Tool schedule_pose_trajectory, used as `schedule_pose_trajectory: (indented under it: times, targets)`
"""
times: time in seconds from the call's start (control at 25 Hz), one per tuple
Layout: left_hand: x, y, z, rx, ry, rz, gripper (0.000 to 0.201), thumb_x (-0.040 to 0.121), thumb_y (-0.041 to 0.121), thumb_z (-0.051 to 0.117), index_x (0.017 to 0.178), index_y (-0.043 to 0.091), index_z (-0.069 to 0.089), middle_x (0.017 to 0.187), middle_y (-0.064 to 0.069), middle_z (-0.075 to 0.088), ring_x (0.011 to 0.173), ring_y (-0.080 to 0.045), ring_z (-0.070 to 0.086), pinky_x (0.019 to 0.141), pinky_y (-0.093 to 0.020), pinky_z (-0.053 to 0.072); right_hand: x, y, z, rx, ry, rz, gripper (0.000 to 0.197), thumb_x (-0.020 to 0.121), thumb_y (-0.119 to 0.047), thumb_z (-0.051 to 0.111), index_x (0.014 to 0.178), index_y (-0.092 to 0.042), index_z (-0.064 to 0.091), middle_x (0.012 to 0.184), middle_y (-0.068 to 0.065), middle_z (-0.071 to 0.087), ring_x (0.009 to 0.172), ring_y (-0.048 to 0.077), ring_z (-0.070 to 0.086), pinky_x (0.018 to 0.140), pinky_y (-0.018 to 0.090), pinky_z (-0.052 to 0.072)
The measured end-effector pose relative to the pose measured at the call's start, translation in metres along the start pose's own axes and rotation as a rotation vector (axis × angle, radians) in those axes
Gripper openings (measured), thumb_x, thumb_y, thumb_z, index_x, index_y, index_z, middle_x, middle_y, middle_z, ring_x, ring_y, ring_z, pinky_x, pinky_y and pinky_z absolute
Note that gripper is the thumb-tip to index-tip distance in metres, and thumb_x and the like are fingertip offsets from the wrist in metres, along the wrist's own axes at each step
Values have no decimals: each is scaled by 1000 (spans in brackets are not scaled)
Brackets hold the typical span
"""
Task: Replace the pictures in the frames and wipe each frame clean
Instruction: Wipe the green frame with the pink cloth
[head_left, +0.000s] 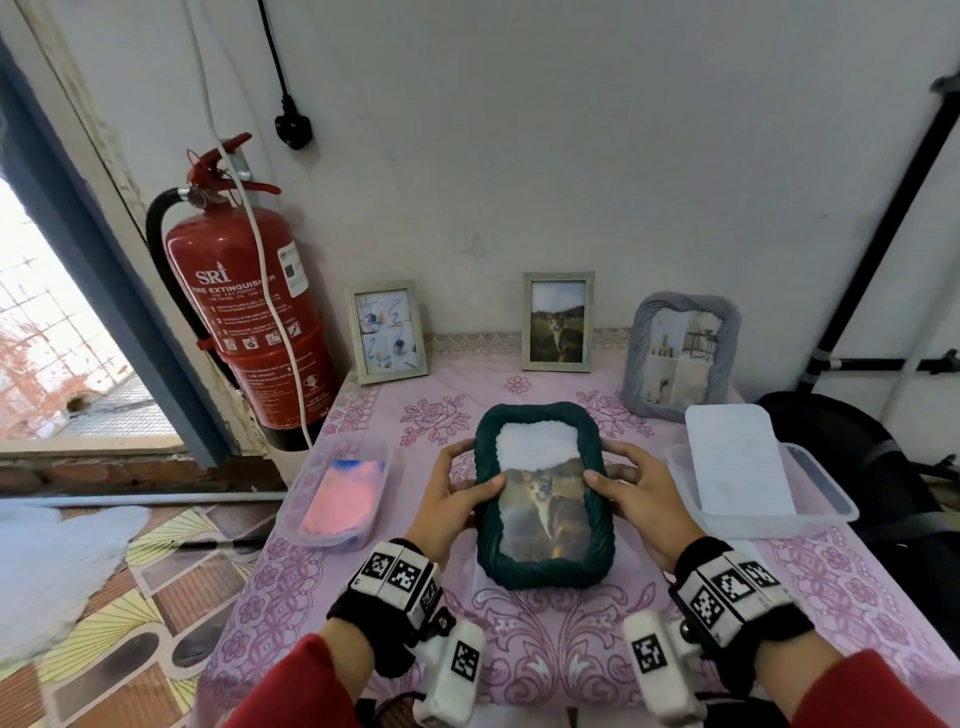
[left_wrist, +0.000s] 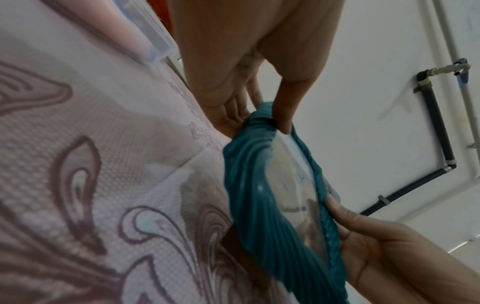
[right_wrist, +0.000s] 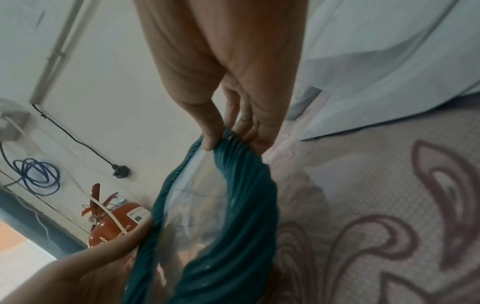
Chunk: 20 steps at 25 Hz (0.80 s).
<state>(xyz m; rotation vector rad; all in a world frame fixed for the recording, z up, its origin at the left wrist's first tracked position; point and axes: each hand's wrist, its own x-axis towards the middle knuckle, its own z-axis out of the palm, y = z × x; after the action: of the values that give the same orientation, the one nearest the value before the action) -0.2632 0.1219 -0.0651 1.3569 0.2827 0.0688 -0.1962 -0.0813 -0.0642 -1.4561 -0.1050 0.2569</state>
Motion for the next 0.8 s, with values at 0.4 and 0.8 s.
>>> schedule_pose_trajectory:
  times: [0.4,0.8]
  targets:
    - [2,21,3,-36,-96,17,52,90,14,59,129,44,41,98,-5,72,84,-19,67,70,-29,51,-2,-23,9,123,-19,-11,41,88,1,56,125,-16,50,95,19,68,76,22,65,62,28,56]
    - [17,30,4,-242,-115,114,52,88,4,57,130,34,45,107,-7,71,93,-22,69,72,-29,58,6,-30,15,180,-81,-33,40,91,1,52,124,-21,46,93,7,72,73,13,68,64,27,57]
